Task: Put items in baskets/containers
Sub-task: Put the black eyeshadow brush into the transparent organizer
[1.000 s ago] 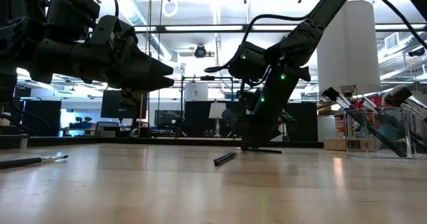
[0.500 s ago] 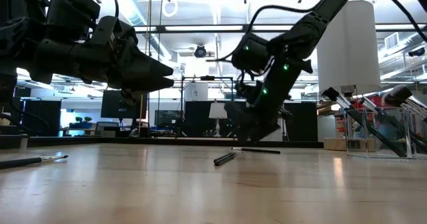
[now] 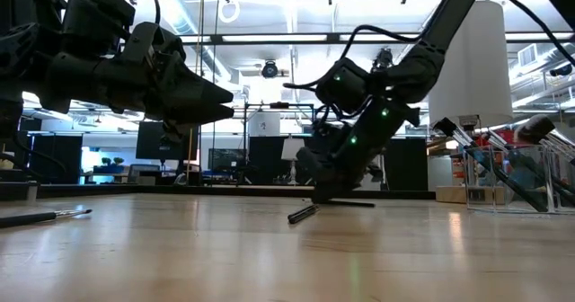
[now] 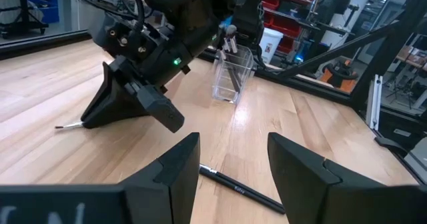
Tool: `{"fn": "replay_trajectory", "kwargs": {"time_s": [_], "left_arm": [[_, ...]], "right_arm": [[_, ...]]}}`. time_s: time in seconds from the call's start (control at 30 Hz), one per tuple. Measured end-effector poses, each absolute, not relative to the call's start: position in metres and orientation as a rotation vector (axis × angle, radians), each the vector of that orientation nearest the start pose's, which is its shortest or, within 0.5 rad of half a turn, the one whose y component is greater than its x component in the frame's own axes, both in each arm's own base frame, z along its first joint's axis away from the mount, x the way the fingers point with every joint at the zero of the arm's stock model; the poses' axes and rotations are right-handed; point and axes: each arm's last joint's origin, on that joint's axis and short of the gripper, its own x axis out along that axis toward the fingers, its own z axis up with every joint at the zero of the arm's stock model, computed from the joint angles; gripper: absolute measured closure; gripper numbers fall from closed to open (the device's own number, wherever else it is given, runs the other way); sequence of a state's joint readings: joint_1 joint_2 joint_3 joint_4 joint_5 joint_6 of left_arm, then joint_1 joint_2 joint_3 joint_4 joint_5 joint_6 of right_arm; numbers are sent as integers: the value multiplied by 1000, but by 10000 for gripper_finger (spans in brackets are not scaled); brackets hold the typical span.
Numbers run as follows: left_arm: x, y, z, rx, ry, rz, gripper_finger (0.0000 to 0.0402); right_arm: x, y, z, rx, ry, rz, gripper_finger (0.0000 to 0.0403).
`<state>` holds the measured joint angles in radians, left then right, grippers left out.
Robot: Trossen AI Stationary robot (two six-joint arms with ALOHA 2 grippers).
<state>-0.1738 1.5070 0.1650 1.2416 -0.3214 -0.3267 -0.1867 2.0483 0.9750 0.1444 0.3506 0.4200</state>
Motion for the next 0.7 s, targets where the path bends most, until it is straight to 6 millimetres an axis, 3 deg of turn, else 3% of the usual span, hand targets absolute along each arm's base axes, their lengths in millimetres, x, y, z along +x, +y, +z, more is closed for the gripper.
{"fn": "replay_trajectory", "kwargs": {"time_s": [0.1, 0.3, 0.7], "left_arm": [[210, -28, 132, -298, 73, 162, 223], [210, -28, 132, -297, 73, 162, 223], [210, -36, 133, -177, 85, 79, 223]], "right_arm": [[354, -77, 71, 263, 803, -656, 391], [356, -65, 70, 186, 744, -588, 393], [373, -25, 101, 170, 528, -393, 396]]}}
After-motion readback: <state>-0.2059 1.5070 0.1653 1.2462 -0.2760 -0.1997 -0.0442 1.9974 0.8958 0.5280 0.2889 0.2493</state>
